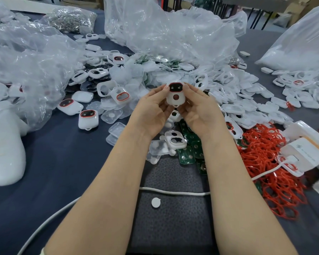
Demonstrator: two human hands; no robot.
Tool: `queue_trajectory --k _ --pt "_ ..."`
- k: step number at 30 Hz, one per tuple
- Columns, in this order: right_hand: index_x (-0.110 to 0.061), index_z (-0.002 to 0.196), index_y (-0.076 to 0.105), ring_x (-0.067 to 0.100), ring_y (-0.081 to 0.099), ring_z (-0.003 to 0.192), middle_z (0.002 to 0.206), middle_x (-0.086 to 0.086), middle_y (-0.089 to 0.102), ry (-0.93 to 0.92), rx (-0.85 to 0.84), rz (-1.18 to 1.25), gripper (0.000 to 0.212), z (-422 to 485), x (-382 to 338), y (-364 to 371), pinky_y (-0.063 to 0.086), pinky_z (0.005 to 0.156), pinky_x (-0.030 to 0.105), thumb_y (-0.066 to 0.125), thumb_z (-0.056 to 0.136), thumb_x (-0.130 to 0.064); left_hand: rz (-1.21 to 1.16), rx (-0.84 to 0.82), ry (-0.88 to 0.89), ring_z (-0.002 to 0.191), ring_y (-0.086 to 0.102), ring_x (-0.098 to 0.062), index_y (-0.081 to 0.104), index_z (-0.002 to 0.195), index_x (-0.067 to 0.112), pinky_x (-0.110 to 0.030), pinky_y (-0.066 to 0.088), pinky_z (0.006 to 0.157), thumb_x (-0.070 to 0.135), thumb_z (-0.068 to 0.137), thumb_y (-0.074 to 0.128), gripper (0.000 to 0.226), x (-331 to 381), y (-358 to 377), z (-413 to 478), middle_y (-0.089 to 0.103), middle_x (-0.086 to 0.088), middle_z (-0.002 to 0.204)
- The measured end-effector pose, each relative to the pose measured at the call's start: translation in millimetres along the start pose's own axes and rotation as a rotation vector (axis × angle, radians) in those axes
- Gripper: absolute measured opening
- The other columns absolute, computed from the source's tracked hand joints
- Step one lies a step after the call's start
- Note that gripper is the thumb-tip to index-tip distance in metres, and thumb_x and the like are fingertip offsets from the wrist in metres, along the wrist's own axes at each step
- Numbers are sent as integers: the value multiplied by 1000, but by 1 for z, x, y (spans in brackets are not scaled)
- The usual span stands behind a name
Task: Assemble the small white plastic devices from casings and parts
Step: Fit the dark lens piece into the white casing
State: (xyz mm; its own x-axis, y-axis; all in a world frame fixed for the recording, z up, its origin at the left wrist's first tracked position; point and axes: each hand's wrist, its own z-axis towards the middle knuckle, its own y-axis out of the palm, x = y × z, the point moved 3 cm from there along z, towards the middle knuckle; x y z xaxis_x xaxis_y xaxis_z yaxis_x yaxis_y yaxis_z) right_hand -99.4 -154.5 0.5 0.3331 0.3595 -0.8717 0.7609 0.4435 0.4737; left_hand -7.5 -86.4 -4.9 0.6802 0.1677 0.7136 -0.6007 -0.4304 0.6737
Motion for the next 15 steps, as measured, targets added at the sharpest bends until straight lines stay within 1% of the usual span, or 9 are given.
queue_trajectory --k 2,4,7,9,12,15 --pt "-11 97 63 11 63 69 82 3 68 34 -9 43 7 0 1 1 51 63 20 57 93 -10 -39 -14 -5 79 64 -13 61 104 7 -19 53 73 9 96 54 11 0 0 0 67 -6 90" --pt "-11 97 63 11 64 69 81 2 68 49 -16 69 7 0 1 2 52 64 20 57 93 -10 -61 -12 -6 82 64 -14 61 103 8 -20 53 76 10 95 56 10 0 -1 0 67 -6 91" --pt "-11 95 63 10 63 67 77 1 67 61 -11 77 6 0 2 3 51 62 19 57 93 -11 -55 -1 -9 79 63 -13 62 96 11 -20 53 75 11 94 58 5 0 -3 1 68 -4 86" --pt "-11 96 63 10 61 66 77 1 66 67 0 61 6 1 3 2 50 62 19 57 93 -12 -54 13 -11 78 63 -12 62 96 12 -19 52 74 10 93 59 5 -1 -3 2 68 -3 85" --pt "-10 97 63 10 61 67 79 2 66 55 3 37 7 1 3 2 49 64 21 57 93 -12 -78 34 -14 78 61 -13 62 97 12 -20 51 74 9 93 60 6 0 -4 1 68 -4 85" --pt "-7 102 62 11 63 70 82 4 67 30 -21 33 10 0 3 3 51 68 22 57 93 -10 -96 50 -8 77 60 -13 63 93 13 -20 50 73 8 93 59 7 0 -4 1 67 -4 86"
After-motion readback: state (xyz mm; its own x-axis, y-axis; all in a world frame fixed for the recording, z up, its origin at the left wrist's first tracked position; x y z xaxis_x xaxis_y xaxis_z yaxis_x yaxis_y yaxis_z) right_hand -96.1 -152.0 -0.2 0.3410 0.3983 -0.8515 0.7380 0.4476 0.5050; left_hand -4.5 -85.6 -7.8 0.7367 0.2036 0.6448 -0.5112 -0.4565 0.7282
